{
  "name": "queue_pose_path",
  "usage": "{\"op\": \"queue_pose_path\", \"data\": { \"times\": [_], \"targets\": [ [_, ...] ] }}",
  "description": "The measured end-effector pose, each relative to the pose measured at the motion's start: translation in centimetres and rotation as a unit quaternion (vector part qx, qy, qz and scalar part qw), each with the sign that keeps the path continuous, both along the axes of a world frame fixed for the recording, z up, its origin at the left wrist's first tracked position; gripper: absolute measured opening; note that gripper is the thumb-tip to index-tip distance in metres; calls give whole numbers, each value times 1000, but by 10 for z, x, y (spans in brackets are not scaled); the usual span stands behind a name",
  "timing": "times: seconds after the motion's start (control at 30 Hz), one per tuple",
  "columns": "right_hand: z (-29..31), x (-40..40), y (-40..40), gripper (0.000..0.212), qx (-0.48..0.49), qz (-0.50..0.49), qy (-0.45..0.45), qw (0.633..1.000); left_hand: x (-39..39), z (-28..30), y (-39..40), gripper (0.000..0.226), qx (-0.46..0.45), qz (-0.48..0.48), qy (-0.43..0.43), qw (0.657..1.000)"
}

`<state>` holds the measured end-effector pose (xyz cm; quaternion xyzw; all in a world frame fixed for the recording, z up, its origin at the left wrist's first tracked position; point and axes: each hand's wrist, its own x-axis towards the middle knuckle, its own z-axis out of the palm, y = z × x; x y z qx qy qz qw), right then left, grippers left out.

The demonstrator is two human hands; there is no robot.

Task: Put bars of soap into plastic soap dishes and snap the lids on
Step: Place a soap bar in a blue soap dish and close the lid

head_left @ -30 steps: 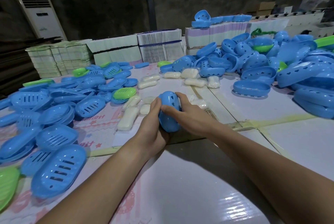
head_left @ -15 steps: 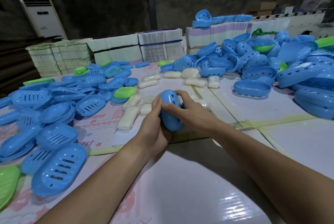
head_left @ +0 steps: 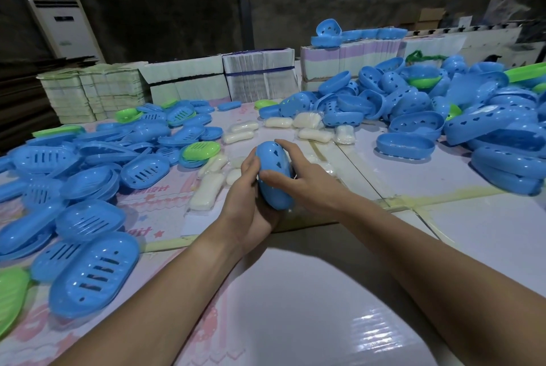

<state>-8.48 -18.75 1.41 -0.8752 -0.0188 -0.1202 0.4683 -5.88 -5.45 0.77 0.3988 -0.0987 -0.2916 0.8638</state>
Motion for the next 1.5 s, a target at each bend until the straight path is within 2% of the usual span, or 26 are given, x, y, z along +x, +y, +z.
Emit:
{"op": "queue_pose_path", "data": {
  "times": [0.17, 0.3, 0.57, 0.63, 0.77, 0.9, 1.07, 1.17, 1.3, 1.43, 1.5],
  "targets": [
    [7, -4, -1, 82, -45, -46, -1, 998, 1, 2, 2, 49, 28, -17, -28, 999],
    [15, -16, -22, 91, -144, -121, -4, 982, 5, 4, 4, 43, 22, 3, -42, 999],
    [43, -92, -133, 84, -281, -292, 37, 913, 14, -10, 2, 49, 76, -11, -51, 996],
    [50, -115, -170, 79, -285, -331, 64, 897, 14, -14, -1, 51, 82, -30, -62, 994],
    [56, -162, -240, 72, -216, -398, 121, 883, 10, -22, -8, 56, 90, -63, -91, 990],
    [55, -196, -292, 66, -198, -480, 140, 843, 10, -25, -9, 58, 81, -79, -107, 988],
    [33, -209, -327, 65, -251, -510, 253, 783, 12, -30, -8, 58, 81, -118, -120, 982],
    [28, -211, -337, 48, -258, -539, 267, 756, 15, -30, -8, 59, 80, -124, -124, 981],
    [29, -210, -344, 48, -262, -567, 299, 721, 18, -30, -7, 77, 86, -139, -147, 976],
    [26, -206, -349, 38, -307, -597, 321, 668, 22, -33, -6, 83, 91, -142, -154, 974],
    [25, -206, -353, 34, -333, -600, 316, 655, 24, -34, -6, 83, 95, -142, -150, 974]
  ]
}}
